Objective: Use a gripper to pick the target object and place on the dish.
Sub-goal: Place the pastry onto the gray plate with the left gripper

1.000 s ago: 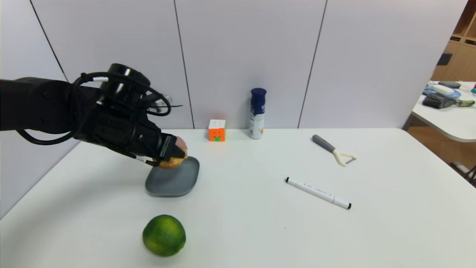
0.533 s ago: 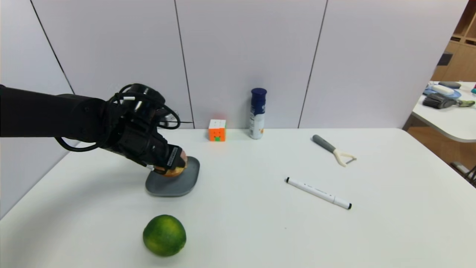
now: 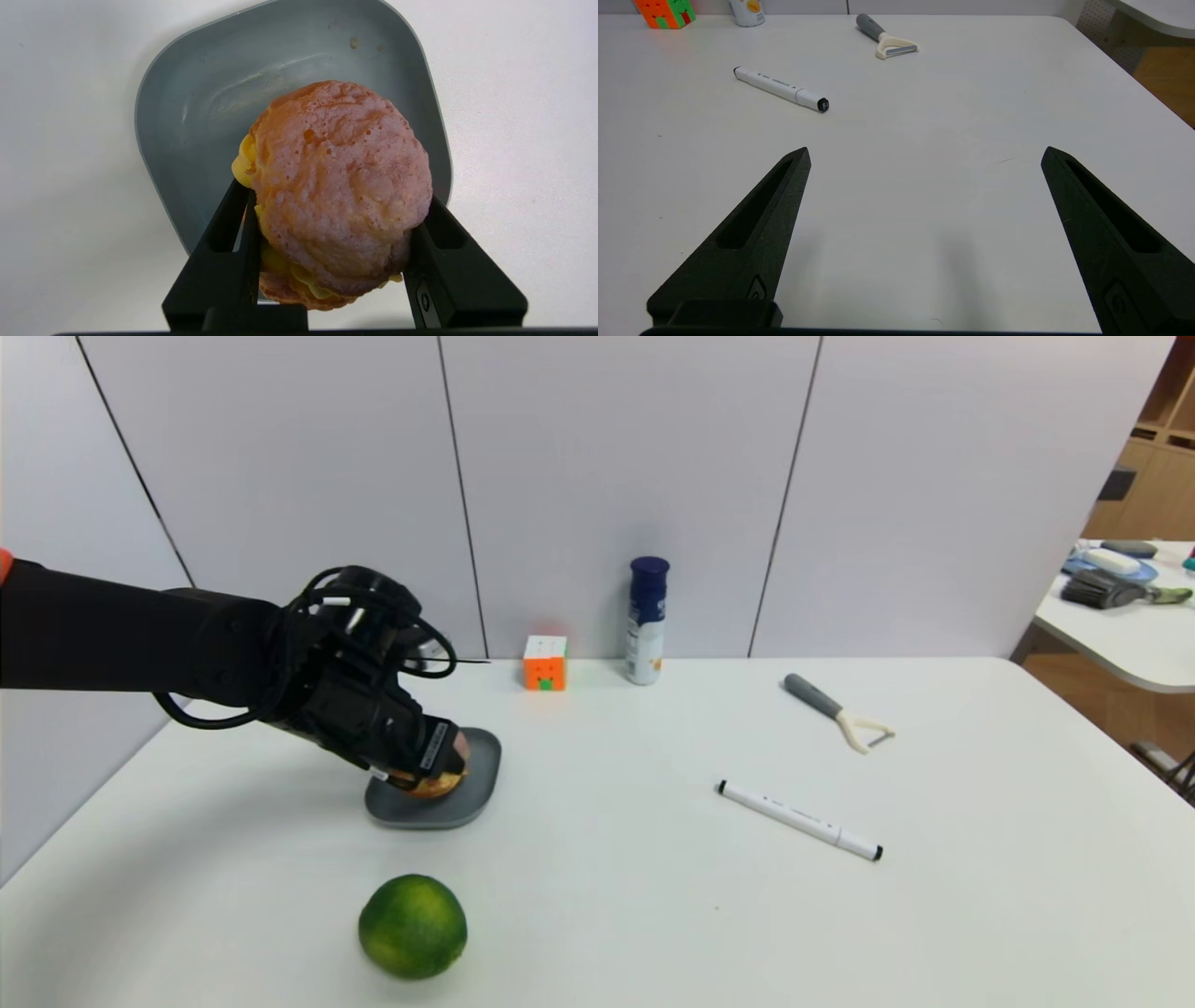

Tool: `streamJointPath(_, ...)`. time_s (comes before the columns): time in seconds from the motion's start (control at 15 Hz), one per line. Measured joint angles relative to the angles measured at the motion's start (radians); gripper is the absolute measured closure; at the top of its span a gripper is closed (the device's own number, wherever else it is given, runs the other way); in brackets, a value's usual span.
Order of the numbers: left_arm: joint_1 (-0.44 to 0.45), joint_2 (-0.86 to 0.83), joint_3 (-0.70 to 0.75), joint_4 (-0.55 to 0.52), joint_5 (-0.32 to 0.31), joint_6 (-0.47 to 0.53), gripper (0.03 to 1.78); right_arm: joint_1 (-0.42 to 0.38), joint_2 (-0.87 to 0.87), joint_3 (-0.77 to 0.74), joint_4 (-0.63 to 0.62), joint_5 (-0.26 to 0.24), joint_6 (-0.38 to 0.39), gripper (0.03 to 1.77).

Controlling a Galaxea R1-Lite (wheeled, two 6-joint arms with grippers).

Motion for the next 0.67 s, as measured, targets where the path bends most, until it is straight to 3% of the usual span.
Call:
streamJointPath(0.13, -0.001, 0.000, 0.001, 0.000, 0.001, 0.001, 0.96, 0.000, 0.000, 0.000, 0.000, 0.000, 0.000, 0.09)
streamJointPath(0.4, -0.001, -0.002, 0.007, 0.001, 0.003, 0.008, 0.61, 0.000, 0.000, 0.000, 0.000, 0.000, 0.000, 0.09)
streamJointPath(0.67, -0.001, -0.007, 0.008, 0.000, 0.003, 0.007, 0.40, 0.000, 0.000, 0.000, 0.000, 0.000, 0.000, 0.09)
